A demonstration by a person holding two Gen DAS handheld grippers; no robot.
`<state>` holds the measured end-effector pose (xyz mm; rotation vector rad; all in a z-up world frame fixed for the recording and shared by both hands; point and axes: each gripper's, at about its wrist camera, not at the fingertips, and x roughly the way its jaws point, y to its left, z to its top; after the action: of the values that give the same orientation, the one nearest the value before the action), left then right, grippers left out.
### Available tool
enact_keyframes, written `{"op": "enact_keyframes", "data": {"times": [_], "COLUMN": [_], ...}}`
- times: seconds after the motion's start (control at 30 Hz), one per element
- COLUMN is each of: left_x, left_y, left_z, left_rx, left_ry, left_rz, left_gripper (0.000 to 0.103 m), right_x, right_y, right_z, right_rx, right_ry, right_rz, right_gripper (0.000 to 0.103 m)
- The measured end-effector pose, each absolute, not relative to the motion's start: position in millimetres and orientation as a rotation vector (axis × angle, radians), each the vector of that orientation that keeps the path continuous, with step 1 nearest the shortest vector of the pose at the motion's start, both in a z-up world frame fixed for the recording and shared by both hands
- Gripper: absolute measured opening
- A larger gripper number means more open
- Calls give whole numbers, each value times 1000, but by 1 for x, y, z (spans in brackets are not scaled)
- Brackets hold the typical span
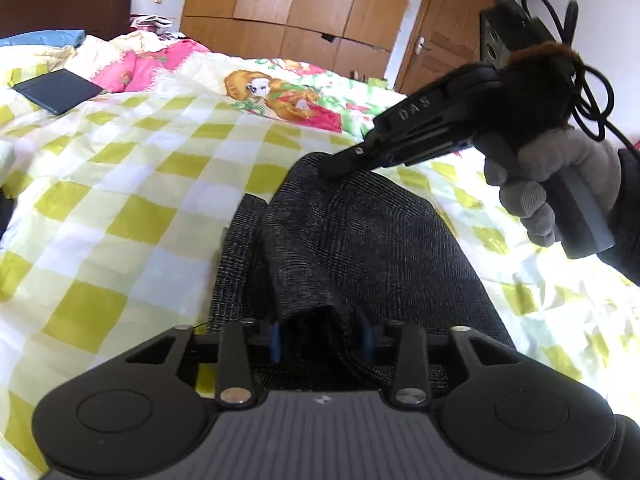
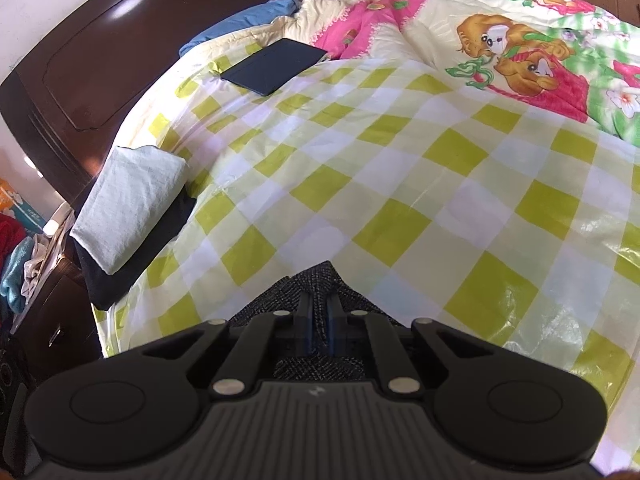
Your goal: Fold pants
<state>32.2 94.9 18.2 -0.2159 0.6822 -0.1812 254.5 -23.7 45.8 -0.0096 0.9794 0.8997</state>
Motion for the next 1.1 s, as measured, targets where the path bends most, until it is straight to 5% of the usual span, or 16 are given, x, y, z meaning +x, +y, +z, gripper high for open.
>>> {"op": "enact_keyframes", "data": {"times": [0.1, 0.2, 0.33, 0.6, 1.1], "left_x": [41, 45, 32, 1, 0], "left_y": [94, 101, 107, 114, 193], "left_z": [14, 14, 31, 64, -10], "left_rx": [-222, -281, -326, -382, -625], "left_ry": [699, 703, 628, 491, 627], "left_rz": [-166, -189, -246, -342, -108], "left_gripper": [62, 39, 32, 30, 30], "right_x": [254, 248, 235, 214, 214], "right_y": [-21, -27, -43, -34, 103], "right_z": [43, 51, 74, 113, 46], "right_rx": [-12, -2, 46, 64, -145], "right_ry": [980, 956, 895, 805, 854], "right_rz": [884, 872, 846, 842, 926], "right_gripper": [8, 8, 8, 8, 8]}}
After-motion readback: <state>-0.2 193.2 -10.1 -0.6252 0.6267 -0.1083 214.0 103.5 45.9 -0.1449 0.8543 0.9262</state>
